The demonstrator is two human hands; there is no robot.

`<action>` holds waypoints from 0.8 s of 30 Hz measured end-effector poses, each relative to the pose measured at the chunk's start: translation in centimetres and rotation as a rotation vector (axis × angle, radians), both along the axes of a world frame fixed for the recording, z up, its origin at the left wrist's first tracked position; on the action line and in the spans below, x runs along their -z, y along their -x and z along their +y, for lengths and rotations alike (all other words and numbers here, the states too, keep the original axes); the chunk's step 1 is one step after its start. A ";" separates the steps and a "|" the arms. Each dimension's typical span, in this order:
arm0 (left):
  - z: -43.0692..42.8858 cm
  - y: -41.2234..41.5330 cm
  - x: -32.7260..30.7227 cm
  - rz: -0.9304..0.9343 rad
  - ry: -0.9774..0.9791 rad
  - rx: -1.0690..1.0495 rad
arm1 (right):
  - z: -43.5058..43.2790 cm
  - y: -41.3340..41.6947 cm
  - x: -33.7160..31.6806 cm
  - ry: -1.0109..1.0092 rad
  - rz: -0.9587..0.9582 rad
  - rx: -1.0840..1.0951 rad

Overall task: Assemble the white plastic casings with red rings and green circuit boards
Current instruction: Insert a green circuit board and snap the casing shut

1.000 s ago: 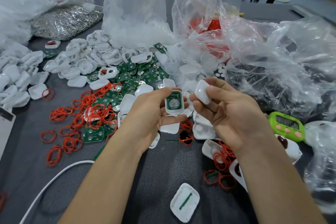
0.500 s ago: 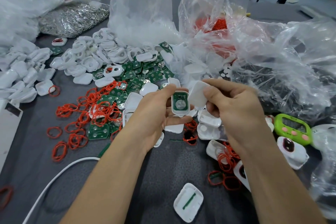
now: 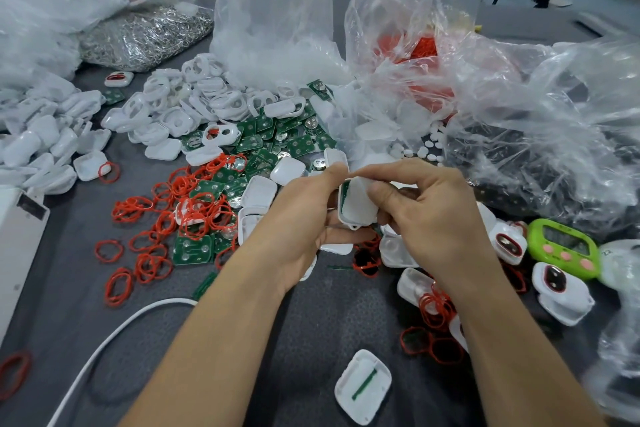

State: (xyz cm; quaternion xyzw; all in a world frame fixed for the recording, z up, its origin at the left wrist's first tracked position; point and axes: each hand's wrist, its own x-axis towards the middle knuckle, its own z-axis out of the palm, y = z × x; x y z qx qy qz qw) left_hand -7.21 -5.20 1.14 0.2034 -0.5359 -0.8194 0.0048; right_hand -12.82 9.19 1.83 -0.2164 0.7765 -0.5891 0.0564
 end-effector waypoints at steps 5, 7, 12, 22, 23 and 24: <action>0.3 0.0 -0.2 -0.004 -0.020 0.002 | -0.1 0.1 0.3 -0.058 0.042 0.011; 0.4 0.0 -0.2 -0.011 -0.020 0.003 | -0.1 0.0 0.3 -0.075 0.074 0.015; 0.3 0.0 0.0 -0.019 0.006 0.006 | -0.3 -0.2 0.5 -0.128 0.168 0.023; -0.1 -0.1 0.8 0.052 0.030 0.048 | -0.5 -0.6 0.5 -0.171 0.141 0.176; -0.1 -0.2 0.8 0.058 0.032 0.044 | -0.5 -0.6 0.6 -0.177 0.124 0.202; -0.2 -0.1 0.8 0.062 0.033 0.040 | -0.5 -0.6 0.7 -0.190 0.109 0.225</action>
